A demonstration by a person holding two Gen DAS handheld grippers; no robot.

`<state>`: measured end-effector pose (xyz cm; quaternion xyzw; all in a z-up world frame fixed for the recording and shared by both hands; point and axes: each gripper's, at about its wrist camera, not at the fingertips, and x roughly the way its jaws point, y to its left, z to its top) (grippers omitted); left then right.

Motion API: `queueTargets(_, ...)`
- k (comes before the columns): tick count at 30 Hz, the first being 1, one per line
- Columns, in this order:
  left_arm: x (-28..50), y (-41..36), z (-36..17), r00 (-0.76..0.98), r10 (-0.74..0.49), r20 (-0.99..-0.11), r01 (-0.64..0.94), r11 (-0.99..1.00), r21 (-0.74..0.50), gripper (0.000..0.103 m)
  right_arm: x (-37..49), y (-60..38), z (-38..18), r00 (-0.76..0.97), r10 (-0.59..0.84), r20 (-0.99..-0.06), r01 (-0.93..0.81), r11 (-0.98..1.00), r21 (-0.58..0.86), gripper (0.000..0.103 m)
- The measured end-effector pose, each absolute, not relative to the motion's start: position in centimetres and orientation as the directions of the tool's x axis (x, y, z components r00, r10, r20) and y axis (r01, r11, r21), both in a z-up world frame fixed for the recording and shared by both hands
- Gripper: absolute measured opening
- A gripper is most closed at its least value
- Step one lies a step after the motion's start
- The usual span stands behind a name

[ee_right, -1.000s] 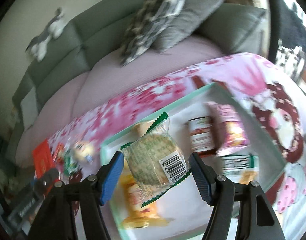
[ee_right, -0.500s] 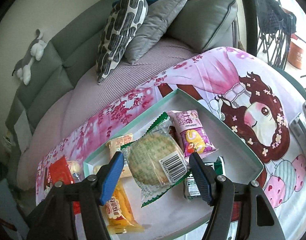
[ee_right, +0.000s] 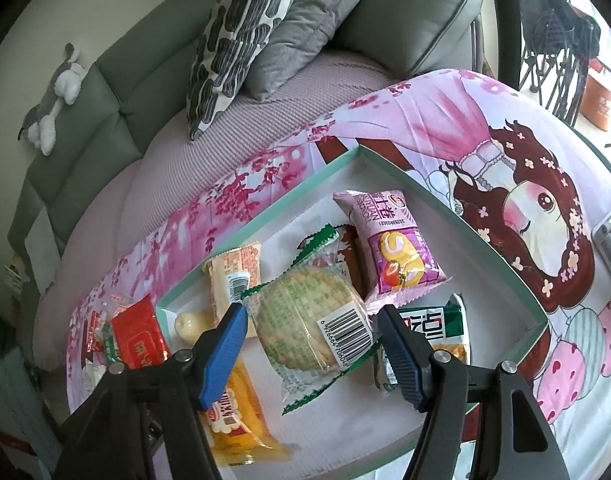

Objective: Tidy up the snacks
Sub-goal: 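Carry both snacks to the white tray and open the left tool to release the red packet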

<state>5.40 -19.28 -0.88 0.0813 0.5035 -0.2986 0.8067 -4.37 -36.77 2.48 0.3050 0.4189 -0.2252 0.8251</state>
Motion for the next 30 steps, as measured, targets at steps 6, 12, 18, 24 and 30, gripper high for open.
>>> queueTargets(6,5.0,-19.9,-1.3,0.277,-0.418,-0.865,0.576,0.793,-0.199,0.047,-4.2,-36.6,2.2,0.540,-0.111,-0.834,0.627,0.714,0.311,0.071)
queueTargets(12,5.2,-19.9,-1.9,0.258,-0.399,-0.880,0.565,0.801,-0.197,0.047,-3.7,-36.3,1.6,0.524,-0.100,-0.846,0.623,0.723,0.300,0.071)
queueTargets(18,5.7,-19.5,-2.6,0.238,-0.390,-0.889,0.539,0.815,-0.213,0.047,-3.3,-36.0,0.9,0.497,-0.093,-0.863,0.624,0.730,0.281,0.072)
queueTargets(24,5.5,-19.8,-2.4,0.217,-0.404,-0.889,0.545,0.806,-0.233,0.063,-3.1,-35.9,0.7,0.475,-0.097,-0.874,0.629,0.732,0.261,0.075)
queueTargets(30,5.2,-20.0,-2.0,0.225,-0.398,-0.889,0.561,0.799,-0.216,0.071,-3.1,-35.9,0.7,0.468,-0.109,-0.877,0.633,0.734,0.246,0.078)
